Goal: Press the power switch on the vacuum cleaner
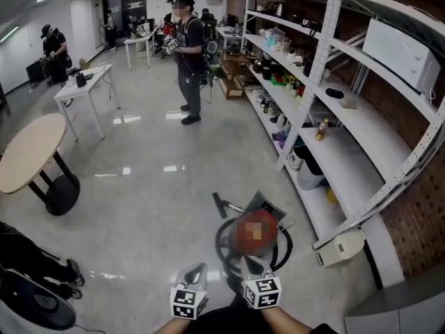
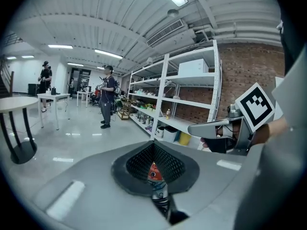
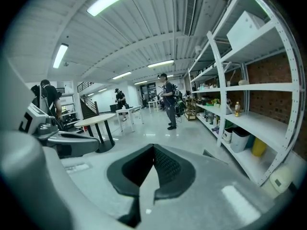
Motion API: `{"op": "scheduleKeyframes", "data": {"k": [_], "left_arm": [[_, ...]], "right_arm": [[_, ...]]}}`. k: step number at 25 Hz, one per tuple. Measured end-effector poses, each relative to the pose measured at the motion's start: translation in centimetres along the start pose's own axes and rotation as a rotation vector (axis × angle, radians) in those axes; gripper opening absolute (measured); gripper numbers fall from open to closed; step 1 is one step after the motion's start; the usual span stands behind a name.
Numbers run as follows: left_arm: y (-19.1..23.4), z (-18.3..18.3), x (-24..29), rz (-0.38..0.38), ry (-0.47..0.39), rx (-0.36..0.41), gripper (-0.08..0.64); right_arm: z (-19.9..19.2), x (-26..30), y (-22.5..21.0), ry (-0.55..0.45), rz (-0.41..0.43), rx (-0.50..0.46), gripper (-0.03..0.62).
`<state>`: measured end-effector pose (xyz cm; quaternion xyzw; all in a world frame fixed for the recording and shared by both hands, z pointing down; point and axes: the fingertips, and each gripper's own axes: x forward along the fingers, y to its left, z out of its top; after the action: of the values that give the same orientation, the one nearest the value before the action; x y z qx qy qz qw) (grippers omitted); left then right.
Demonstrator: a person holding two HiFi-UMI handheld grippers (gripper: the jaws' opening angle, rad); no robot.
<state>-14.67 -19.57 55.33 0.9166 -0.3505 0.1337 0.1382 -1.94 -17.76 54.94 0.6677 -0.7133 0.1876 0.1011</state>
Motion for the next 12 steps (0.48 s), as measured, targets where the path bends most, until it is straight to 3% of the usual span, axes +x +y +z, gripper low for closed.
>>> {"op": "scheduleKeyframes", "data": {"k": [5,12], "left_arm": [[-0.8,-0.6,-4.5,-0.018,-0.017,0.031,0.015],[-3.4,-0.2,-8.3,-0.047,-0.022,0.035,0.015]], "right_arm": [[0.1,-4.4,3.0,-0.049,-0.024,0.021,-0.008],[0.0,-9.3,5.3,-0.034,-0.021,0.027,-0.008]]}}
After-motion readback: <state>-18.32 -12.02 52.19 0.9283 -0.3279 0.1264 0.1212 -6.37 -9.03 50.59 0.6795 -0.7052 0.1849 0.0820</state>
